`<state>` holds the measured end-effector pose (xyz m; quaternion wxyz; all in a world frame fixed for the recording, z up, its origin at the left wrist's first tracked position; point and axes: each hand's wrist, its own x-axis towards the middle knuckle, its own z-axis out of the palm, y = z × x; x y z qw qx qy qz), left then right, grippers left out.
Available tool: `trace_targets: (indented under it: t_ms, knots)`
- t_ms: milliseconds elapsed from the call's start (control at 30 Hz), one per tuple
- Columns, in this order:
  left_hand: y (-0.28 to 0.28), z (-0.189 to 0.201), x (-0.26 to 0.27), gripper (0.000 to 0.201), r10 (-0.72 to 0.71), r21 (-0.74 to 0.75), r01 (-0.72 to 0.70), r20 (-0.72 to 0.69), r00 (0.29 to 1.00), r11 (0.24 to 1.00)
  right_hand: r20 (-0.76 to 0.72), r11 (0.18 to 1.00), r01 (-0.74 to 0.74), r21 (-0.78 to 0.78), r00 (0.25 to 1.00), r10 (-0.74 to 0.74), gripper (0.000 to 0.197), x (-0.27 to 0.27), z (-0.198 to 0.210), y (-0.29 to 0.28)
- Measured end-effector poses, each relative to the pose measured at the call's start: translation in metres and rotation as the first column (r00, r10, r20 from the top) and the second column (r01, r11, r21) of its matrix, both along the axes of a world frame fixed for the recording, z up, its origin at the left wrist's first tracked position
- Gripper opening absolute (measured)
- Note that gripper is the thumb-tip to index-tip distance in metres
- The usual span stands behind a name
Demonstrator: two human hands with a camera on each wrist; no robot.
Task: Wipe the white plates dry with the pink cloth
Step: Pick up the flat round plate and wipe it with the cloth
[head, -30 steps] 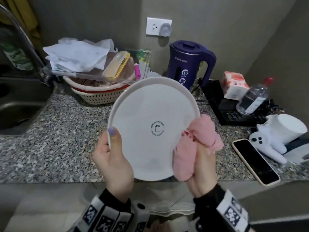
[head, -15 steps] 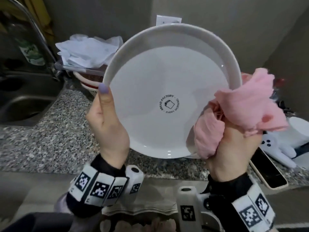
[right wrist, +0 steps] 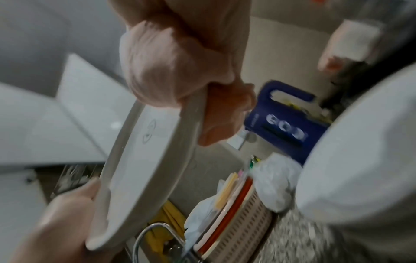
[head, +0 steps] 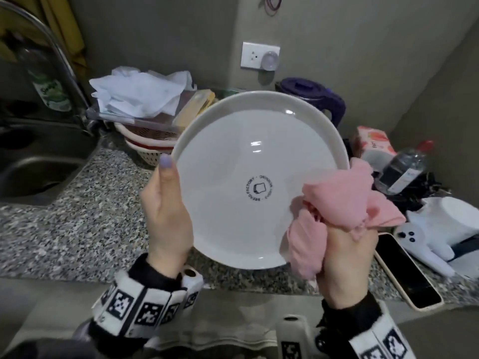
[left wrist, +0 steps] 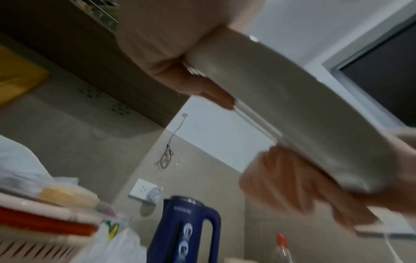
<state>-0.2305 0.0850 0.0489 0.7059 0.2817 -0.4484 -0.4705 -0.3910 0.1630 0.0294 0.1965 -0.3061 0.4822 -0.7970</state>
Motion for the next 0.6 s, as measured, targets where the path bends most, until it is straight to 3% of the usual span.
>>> trace_targets:
  t_ms: [100, 133, 233, 300, 333, 400, 433, 500, 600]
  knots:
    - [0.003, -0.002, -0.006, 0.042, 0.122, 0.036, -0.12, -0.059, 0.991, 0.992, 0.042, 0.994, 0.11, -0.017, 0.993, -0.109, 0.018, 0.002, -0.002, -0.01]
    - [0.008, -0.004, -0.011, 0.043, 0.152, 0.063, -0.147, -0.082, 0.985, 0.987, 0.12, 0.991, 0.131, -0.034, 0.985, -0.126, 0.022, 0.008, -0.002, -0.011]
    - [0.016, -0.004, -0.027, 0.041, 0.213, 0.133, -0.193, -0.162, 0.963, 0.972, 0.305, 0.997, 0.065, -0.029, 0.951, -0.053, 0.033, 0.031, -0.019, -0.012]
    - [0.014, -0.007, -0.031, 0.041, 0.246, 0.159, -0.22, -0.171, 0.954, 0.963, 0.309, 1.0, 0.025, 0.0, 0.951, -0.024, 0.055, 0.045, -0.024, -0.009]
    - [0.012, -0.007, -0.031, 0.042, 0.261, 0.169, -0.236, -0.148, 0.954, 0.957, 0.251, 1.0, 0.005, 0.019, 0.968, -0.01, 0.054, 0.046, -0.027, -0.009]
    - [0.008, -0.007, -0.026, 0.042, 0.258, 0.17, -0.236, -0.115, 0.959, 0.957, 0.047, 0.996, -0.031, 0.082, 0.999, 0.027, 0.025, 0.038, -0.029, -0.009]
    - [0.006, -0.007, -0.024, 0.042, 0.256, 0.175, -0.235, -0.105, 0.961, 0.956, -0.028, 0.992, -0.05, 0.115, 0.998, 0.054, 0.028, 0.033, -0.032, -0.008]
    - [0.003, -0.009, -0.021, 0.042, 0.268, 0.195, -0.248, -0.085, 0.96, 0.949, -0.146, 0.985, -0.072, 0.157, 0.985, 0.095, 0.035, 0.027, -0.032, -0.004]
    - [0.001, -0.013, -0.015, 0.044, 0.295, 0.23, -0.272, -0.074, 0.953, 0.935, -0.299, 0.958, -0.219, 0.186, 0.916, 0.267, 0.012, 0.024, -0.02, 0.011]
